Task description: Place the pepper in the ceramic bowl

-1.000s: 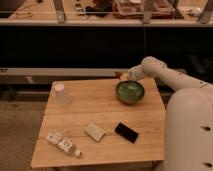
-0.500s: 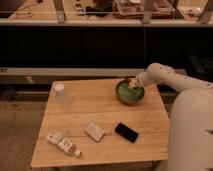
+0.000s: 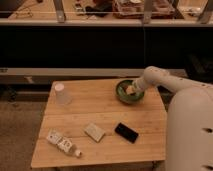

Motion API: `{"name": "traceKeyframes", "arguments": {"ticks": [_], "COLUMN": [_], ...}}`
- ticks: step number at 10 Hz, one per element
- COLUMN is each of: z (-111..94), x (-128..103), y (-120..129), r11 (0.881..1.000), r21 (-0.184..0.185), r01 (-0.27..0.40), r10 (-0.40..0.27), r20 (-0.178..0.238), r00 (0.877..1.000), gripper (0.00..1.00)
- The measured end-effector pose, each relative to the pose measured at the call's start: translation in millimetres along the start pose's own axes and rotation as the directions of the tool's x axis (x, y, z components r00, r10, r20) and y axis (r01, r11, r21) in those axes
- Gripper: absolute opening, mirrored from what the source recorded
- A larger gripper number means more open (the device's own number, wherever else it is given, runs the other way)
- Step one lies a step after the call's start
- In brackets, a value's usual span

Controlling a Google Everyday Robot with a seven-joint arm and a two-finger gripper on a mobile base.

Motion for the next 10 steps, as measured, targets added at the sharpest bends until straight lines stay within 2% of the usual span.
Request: {"name": "traceKeyframes", "arguments": {"ticks": [1,2,10], "z": [1.1,4.0,5.4], "x": [-0.1,-0.6,1.1], "y": [0.3,7.5,8.9], "r11": [1.000,1.000,0.999], "r21": [-0.003,-0.025,-0.032], "r01": [0.002,-0.002,-0.007], "r10": [-0.002,0.002,0.008], "r20": [0.003,0.015,0.015], "r00": [1.000,1.000,1.000], "gripper": [0.64,0.80,0.80]}}
